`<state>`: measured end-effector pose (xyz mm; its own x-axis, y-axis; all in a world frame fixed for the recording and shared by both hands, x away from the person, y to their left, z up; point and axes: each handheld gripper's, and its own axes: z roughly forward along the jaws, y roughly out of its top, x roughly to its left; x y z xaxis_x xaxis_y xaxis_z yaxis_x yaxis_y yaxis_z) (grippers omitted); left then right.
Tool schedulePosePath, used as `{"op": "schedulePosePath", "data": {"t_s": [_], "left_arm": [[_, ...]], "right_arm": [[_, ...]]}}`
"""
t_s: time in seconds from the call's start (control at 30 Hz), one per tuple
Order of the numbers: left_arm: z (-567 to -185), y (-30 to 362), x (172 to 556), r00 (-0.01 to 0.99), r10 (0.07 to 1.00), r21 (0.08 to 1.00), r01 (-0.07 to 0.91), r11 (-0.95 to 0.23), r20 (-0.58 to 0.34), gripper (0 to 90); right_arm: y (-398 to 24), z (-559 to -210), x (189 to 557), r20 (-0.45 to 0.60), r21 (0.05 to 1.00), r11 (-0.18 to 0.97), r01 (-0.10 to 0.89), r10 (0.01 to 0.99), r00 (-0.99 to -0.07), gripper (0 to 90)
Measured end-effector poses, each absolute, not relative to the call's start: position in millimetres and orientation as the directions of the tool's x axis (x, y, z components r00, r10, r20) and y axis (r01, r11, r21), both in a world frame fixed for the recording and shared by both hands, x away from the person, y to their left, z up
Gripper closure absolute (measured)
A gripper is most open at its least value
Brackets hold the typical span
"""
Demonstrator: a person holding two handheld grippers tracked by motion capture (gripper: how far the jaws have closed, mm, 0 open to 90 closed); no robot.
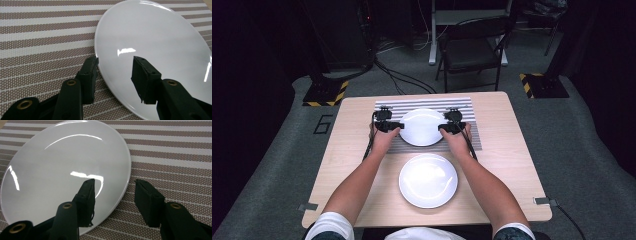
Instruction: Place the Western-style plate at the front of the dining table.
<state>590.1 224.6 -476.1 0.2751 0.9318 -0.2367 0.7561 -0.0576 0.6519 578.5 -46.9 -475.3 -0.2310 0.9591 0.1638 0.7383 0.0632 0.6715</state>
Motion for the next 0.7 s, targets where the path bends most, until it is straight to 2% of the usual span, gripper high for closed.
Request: {"op": "schedulePosePath", "data": {"t_s": [0.7], "left_arm": [[-445,243,564,0.307,0.926,0.702,0.709,-0.067,-0.222,54.2]], "right_arm": [[-59,-447,556,0.178,0.706,0.070,0.704,0.945,-0.273,50.4]]}}
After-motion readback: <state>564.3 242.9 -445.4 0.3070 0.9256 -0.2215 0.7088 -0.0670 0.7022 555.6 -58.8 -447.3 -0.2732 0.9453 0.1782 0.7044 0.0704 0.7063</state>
